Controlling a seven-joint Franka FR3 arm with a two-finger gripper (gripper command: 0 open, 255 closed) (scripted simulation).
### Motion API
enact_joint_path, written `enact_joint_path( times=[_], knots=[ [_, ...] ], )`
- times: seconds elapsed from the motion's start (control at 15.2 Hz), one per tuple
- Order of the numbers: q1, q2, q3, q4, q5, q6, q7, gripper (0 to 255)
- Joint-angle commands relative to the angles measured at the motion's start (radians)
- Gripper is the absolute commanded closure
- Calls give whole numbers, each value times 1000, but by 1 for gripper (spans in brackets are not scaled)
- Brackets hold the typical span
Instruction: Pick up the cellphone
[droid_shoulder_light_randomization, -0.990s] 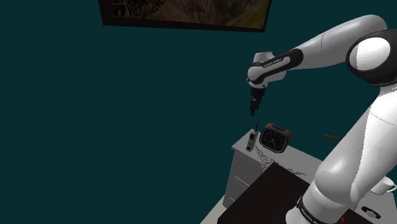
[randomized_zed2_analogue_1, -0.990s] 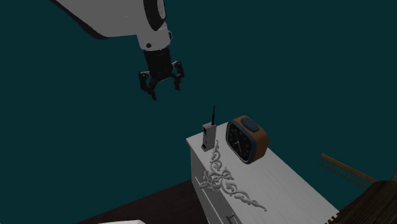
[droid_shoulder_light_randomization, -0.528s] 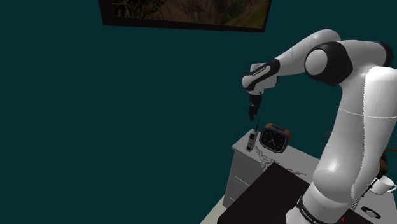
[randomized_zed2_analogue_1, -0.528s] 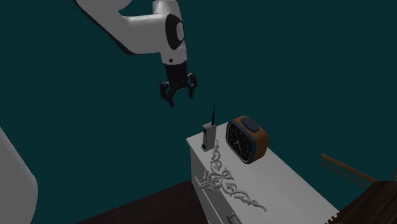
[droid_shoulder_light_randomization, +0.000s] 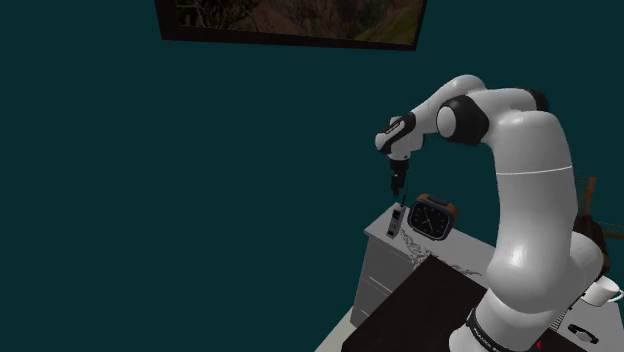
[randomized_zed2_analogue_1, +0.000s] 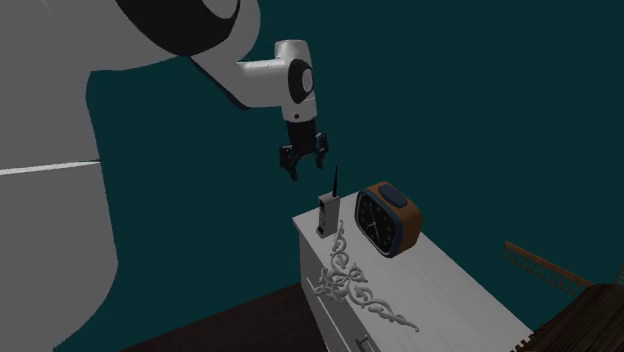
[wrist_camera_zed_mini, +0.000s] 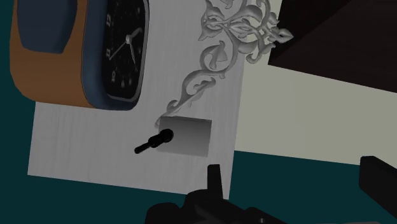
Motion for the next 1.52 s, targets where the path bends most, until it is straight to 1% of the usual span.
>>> enact_joint_path(
  times=[0.0, 0.26, 0.46, 0.99, 1.12, 1.19, 1.45],
  knots=[
    [-32, 85, 7, 83, 16, -18, -26, 0],
    [-94, 255, 23, 264, 36, -62, -63, 0],
    [-144, 392, 34, 429, 44, -112, -84, 0],
    [-152, 471, 41, 458, 61, -65, -82, 0],
    [-151, 471, 40, 458, 62, -65, -82, 0],
    [-149, 465, 40, 444, 61, -57, -82, 255],
    [-151, 472, 41, 461, 62, -67, -81, 255]
  ],
)
